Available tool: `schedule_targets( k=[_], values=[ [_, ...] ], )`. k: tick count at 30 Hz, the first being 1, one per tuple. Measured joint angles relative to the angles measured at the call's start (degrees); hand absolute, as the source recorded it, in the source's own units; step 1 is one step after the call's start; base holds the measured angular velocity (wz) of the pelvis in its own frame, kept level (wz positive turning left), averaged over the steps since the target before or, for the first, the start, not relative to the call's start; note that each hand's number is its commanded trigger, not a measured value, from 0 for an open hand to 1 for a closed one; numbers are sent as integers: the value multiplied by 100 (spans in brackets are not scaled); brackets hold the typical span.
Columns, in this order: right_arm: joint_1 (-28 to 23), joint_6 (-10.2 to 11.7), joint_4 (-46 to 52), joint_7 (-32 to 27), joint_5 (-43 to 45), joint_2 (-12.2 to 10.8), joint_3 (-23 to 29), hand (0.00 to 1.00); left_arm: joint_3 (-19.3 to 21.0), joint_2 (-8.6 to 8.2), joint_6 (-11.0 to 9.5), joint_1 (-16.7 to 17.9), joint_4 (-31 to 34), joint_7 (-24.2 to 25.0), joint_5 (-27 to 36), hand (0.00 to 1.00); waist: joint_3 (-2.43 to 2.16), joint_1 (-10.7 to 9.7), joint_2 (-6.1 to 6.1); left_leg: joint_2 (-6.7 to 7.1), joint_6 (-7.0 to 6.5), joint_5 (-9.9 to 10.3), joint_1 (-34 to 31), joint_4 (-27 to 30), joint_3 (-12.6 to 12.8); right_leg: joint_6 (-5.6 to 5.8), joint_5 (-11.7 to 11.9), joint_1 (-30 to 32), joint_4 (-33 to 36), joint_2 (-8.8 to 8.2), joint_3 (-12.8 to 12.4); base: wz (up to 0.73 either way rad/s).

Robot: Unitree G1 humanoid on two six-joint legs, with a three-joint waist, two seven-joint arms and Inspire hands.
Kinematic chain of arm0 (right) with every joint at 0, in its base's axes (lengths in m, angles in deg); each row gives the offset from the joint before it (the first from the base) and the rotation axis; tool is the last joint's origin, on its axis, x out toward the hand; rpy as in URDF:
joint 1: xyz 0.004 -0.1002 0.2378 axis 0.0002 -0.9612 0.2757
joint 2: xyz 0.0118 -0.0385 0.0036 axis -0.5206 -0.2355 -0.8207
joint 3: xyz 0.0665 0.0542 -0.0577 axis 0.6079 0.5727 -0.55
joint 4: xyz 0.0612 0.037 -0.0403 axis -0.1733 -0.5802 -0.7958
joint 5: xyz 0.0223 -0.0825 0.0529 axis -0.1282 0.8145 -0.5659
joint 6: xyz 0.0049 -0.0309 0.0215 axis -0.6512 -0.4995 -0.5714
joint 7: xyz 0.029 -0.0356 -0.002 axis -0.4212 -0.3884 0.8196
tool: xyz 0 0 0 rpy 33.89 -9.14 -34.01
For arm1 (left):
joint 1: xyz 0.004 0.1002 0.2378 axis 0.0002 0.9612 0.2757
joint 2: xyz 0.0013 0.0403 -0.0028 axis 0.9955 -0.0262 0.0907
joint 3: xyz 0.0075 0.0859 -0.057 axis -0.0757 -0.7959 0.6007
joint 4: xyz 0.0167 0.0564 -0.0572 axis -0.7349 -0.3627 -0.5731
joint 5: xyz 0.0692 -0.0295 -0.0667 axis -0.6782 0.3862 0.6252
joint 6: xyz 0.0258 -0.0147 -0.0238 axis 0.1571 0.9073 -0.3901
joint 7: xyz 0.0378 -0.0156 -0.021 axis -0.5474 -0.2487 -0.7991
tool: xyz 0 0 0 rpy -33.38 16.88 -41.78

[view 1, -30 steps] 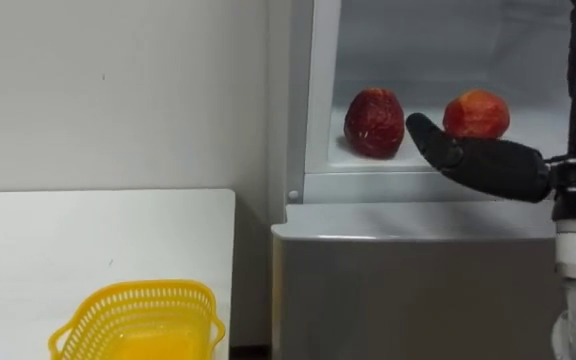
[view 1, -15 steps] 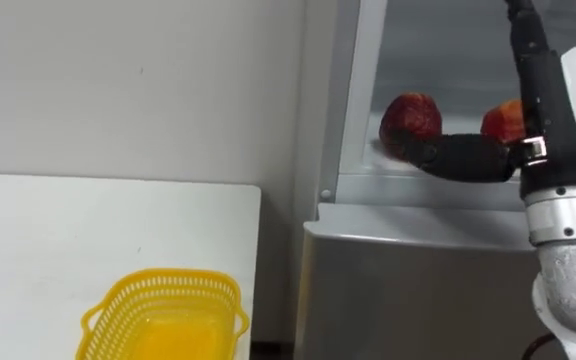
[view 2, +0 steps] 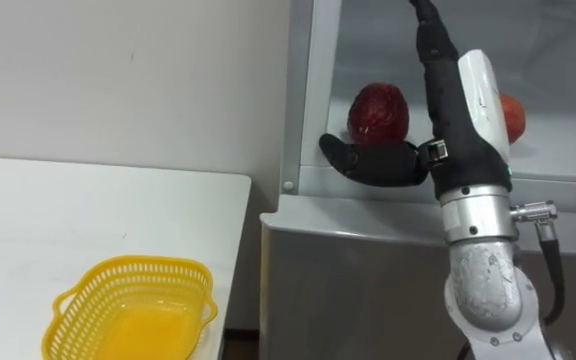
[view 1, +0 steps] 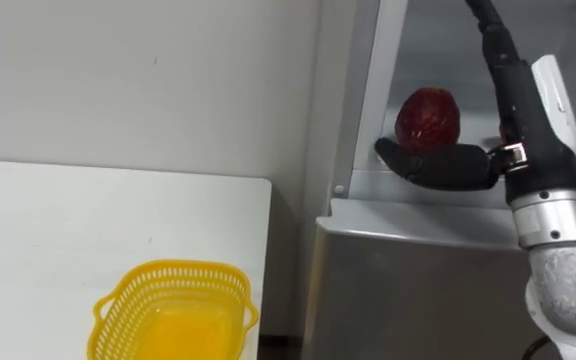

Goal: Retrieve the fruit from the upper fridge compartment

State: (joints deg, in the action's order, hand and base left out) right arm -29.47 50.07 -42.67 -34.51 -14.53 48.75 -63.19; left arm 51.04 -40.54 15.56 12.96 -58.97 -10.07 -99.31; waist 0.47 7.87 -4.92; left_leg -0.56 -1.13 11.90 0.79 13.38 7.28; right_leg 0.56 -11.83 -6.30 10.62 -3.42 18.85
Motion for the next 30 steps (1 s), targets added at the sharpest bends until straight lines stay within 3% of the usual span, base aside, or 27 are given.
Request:
schedule_targets(
  k=[14,18,24,30],
  values=[
    [129,-108,-192,184,-23,97,-62,0,170,17,10,74,73,33,-132,0,-32,28,-82,4,-3,-2,-43,5,3,-2,2,26,13,-6,25,0],
    [311,-153,-572,359,-414,244,-56,0,174,14,132,71,116,33,-161,0,-33,13,-84,0,-5,-4,-45,-18,0,-3,2,37,18,-6,29,0],
    [546,-363,-764,832,-784,266,-58,0,165,12,351,56,115,61,-232,0,-39,-71,-92,-3,-4,-4,-57,18,-8,-7,5,40,17,-1,29,0],
    [820,-456,-1296,1205,-1600,486,-162,0,161,14,459,79,202,18,-230,0,-40,-114,-145,-2,-5,-5,-53,46,-27,-10,6,22,25,-11,27,0]
  ],
)
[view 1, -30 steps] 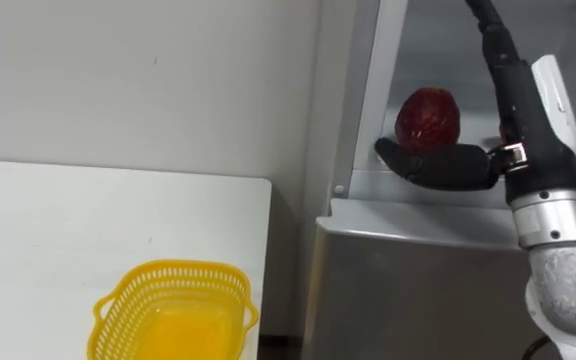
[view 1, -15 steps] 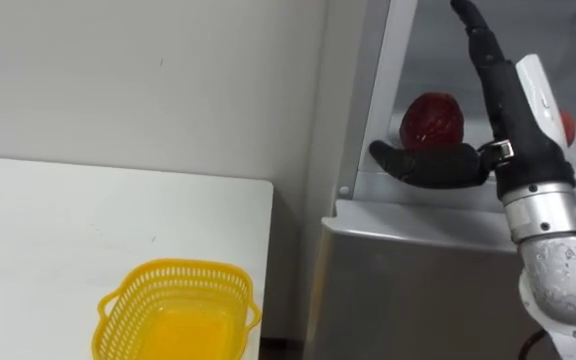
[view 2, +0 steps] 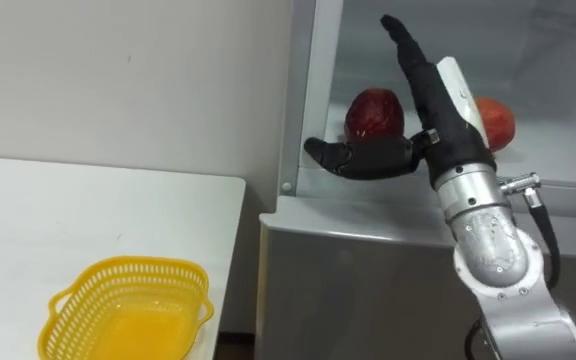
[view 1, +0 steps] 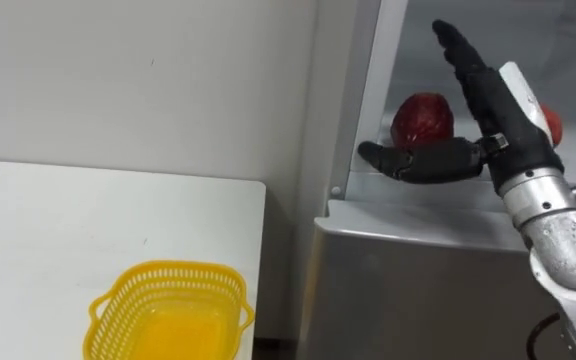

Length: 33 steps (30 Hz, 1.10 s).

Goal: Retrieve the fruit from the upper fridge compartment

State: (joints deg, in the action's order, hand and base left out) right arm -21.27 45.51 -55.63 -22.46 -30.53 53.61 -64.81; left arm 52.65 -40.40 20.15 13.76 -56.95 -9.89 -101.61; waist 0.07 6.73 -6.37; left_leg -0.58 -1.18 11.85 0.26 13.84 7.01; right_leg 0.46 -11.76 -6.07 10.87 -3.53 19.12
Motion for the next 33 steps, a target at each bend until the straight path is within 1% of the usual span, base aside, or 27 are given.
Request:
schedule_targets(
  k=[2,4,7,8,9,10,13,17,20,22,23,24,25,26,27,28,33],
  values=[
    [88,-46,-162,120,-292,14,-13,0,-14,0,35,16,64,0,1,0,1,-5,1,2,0,0,-4,14,-23,-2,1,-5,5,-24,-4,5],
    [188,-175,-322,270,-529,23,-13,0,-14,3,93,4,116,5,0,0,1,-11,7,4,-2,3,-66,95,-99,-7,4,0,9,-20,7,10],
    [261,-282,-397,373,-720,30,-20,0,-14,4,174,1,169,40,4,0,-2,-7,28,0,-2,3,-75,98,-107,-15,9,10,22,-19,9,4],
    [261,-284,-406,395,-772,35,-20,0,-12,8,188,1,177,61,4,0,-2,-7,32,0,-2,3,-81,91,-108,-15,9,13,36,-22,13,0],
    [262,-302,-420,456,-919,77,-22,0,-12,10,213,-4,196,82,5,0,-5,-11,39,-1,-2,3,-90,90,-115,-13,8,27,75,-29,29,4],
    [277,-372,-420,527,-1081,139,-29,0,-12,12,220,-6,220,93,6,0,-7,-13,38,1,-4,2,-105,95,-120,-13,7,33,82,-34,70,4],
    [335,-476,-420,664,-1293,245,-66,0,-11,22,241,-14,291,93,10,0,-13,-21,30,3,-18,-7,-150,111,-119,-13,8,57,87,-37,109,4],
    [355,-531,-422,810,-1466,264,-66,0,-4,42,287,-54,317,90,14,0,-18,-13,23,3,-20,-10,-158,112,-117,-13,8,64,87,-36,114,0],
    [507,-552,-677,932,-1632,264,-69,0,-1,45,302,-85,315,92,13,0,-22,-11,16,4,-21,-12,-157,111,-92,-13,8,62,86,-34,122,0],
    [652,-614,-892,1023,-1720,266,-69,0,1,45,320,-91,315,91,11,0,-29,-6,7,3,-21,-13,-151,112,-88,-13,8,57,86,-34,126,0],
    [669,-618,-913,1049,-1723,267,-69,21,1,45,330,-92,315,90,11,0,-31,-6,3,3,-21,-13,-150,112,-88,-13,8,56,85,-34,127,0],
    [685,-619,-953,1080,-1755,267,-69,49,1,45,338,-92,315,89,11,0,-35,-5,-2,3,-21,-13,-147,114,-88,-13,8,53,85,-34,129,0],
    [721,-621,-1036,1114,-1803,267,-71,66,1,45,346,-93,315,88,11,0,-36,-2,-4,3,-21,-13,-146,126,-88,-13,8,51,85,-33,130,0],
    [744,-628,-1063,1133,-1807,267,-73,91,2,45,351,-93,315,85,11,0,-36,-2,-4,3,-21,-13,-145,135,-88,-13,8,51,85,-32,130,0],
    [770,-653,-1085,1160,-1807,267,-73,98,2,45,365,-94,315,73,11,0,-36,-2,-4,3,-21,-13,-145,145,-88,-13,8,51,84,-27,129,0],
    [771,-653,-1097,1166,-1808,267,-73,100,2,46,374,-98,315,61,13,0,-35,-1,-4,1,-21,-13,-152,144,-89,-13,8,50,84,-23,129,0],
    [769,-658,-1118,1362,-1821,279,-81,100,3,48,374,-106,315,60,13,0,-32,-22,0,-9,-21,-12,-158,140,-88,-21,14,48,87,-21,127,-1]
  ],
)
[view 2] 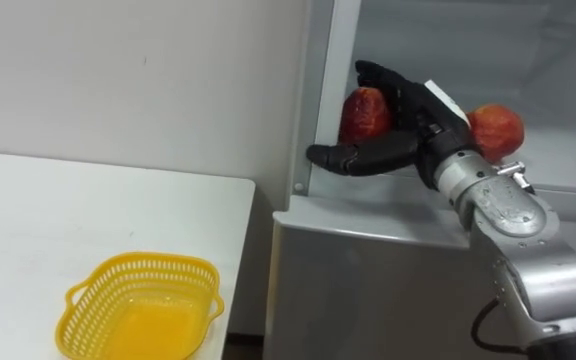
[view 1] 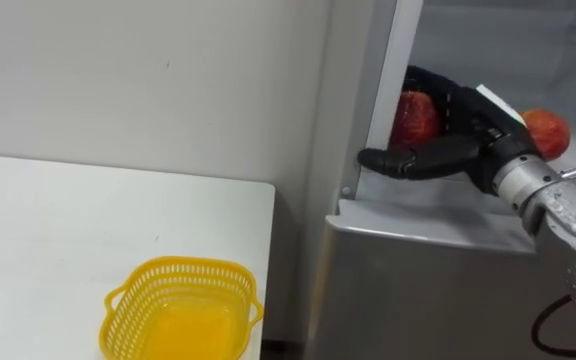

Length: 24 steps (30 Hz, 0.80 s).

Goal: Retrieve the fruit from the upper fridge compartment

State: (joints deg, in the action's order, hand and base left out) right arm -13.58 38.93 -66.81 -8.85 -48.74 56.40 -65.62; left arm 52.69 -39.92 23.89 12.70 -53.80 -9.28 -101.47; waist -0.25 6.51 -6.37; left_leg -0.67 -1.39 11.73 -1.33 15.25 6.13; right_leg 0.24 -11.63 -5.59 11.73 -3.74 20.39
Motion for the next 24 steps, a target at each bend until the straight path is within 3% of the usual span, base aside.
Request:
schedule_targets(
  k=[15,24],
  values=[
    [10,18,-1,111,-24,22,-47,100,-1,26,14,-23,1,13,0,0,-10,21,-17,-71,43,-50,40,8,127,-82,49,3,-17,36,-121,-4],
    [16,17,0,96,-19,23,-104,100,-3,155,14,-23,1,8,5,0,-25,9,-45,-70,42,-49,56,2,125,-83,47,-3,-24,40,-129,0]
  ],
)
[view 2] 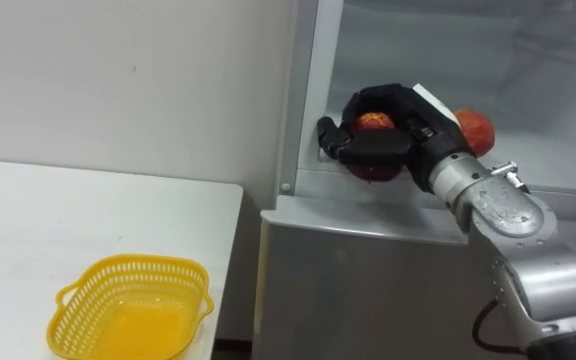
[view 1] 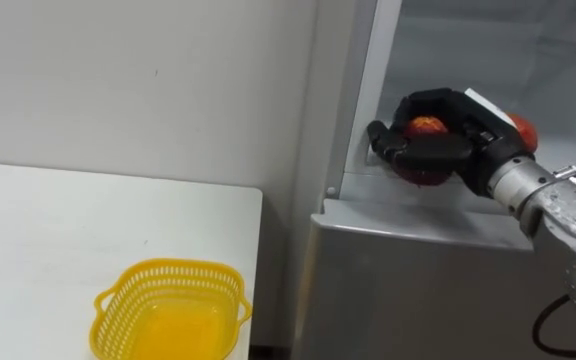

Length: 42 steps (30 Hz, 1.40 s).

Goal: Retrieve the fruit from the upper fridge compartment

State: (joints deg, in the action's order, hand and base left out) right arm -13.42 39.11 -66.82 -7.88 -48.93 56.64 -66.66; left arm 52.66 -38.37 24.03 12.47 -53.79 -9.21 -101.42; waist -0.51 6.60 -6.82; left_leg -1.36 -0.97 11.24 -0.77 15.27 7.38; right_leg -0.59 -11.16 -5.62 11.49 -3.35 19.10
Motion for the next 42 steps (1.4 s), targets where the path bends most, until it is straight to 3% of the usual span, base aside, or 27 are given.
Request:
schedule_targets(
  k=[14,18,22,27,35,42],
  values=[
    [-193,-30,488,-413,418,-89,-58,100,-105,6,22,25,-13,5,120,0,22,-26,17,5,1,0,41,-1,0,-1,8,-76,-72,18,11,0],
    [-407,-30,1124,-696,503,-119,-64,100,-163,-72,13,22,-78,-212,223,0,64,0,88,1,2,2,48,11,-11,3,11,-80,-82,41,-11,2],
    [-479,-20,1693,-829,921,-344,-105,100,-228,-126,-2,27,-213,-337,224,0,76,-29,201,-2,5,4,59,-3,-11,4,12,-77,-81,37,-4,0],
    [-640,-20,2481,-1118,1605,-497,-105,100,-223,-226,-22,30,-214,-421,224,0,27,-32,318,5,6,3,69,-80,-5,8,14,-59,-81,19,3,-1],
    [-943,99,3837,-1269,2368,-714,-192,100,-280,-232,-293,17,-256,-497,496,0,25,-22,375,0,14,-4,150,-163,32,8,14,-79,-70,25,-28,-5],
    [-985,327,4604,-1260,3091,-758,-936,100,-412,-204,-419,5,-259,-473,503,0,13,-3,341,0,15,-5,144,-171,43,8,14,-77,-67,47,-52,-1]
  ],
)
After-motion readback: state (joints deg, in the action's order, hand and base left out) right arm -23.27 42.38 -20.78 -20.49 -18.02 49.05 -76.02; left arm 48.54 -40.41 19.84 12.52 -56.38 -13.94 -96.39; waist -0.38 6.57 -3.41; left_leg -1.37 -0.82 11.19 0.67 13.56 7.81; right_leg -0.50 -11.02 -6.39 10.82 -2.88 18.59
